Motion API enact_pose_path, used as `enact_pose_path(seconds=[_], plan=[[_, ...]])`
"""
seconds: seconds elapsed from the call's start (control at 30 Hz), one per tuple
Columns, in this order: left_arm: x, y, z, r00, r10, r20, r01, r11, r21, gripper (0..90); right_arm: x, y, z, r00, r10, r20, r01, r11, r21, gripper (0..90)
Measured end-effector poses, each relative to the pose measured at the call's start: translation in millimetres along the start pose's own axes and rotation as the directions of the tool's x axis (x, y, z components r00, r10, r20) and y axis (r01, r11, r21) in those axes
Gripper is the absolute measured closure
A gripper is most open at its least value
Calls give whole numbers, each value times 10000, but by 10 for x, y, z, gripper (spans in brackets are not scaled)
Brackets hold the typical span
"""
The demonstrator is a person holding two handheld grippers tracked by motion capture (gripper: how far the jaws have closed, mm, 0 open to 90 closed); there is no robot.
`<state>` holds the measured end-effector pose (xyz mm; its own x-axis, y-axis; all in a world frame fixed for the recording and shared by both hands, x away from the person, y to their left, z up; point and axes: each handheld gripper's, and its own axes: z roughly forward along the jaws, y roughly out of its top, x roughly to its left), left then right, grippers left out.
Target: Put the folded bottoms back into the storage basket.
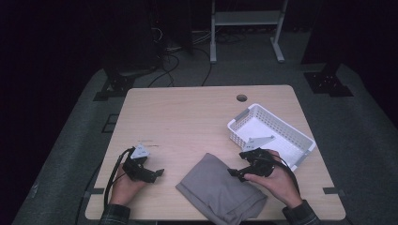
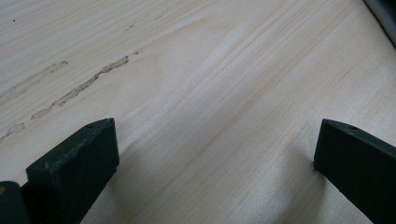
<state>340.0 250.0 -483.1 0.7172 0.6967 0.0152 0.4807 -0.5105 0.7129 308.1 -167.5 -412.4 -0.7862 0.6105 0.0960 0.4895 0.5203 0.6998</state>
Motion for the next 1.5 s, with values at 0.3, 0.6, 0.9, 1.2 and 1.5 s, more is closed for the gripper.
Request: enact_pose_path(seconds=[0.3,0.6,0.9,1.2,1.5], plan=[[1,0,0,10000,18,-3,-18,10000,0,0,80,-24,153,9996,-183,-231,189,9994,274,205],[1,0,0,10000,17,-4,-17,10000,6,0,96,-87,366,9990,-132,-423,162,9973,716,205],[1,-1,2,10000,14,-8,-14,10000,-19,0,171,-133,550,9975,-253,-656,327,9929,1142,173],[1,0,1,10000,18,-6,-18,10000,-6,0,244,-183,652,9976,-480,-490,546,9880,1443,118],[0,-1,2,10000,15,-8,-15,10000,-22,0,287,-199,648,9969,-749,-255,776,9883,1311,192]])
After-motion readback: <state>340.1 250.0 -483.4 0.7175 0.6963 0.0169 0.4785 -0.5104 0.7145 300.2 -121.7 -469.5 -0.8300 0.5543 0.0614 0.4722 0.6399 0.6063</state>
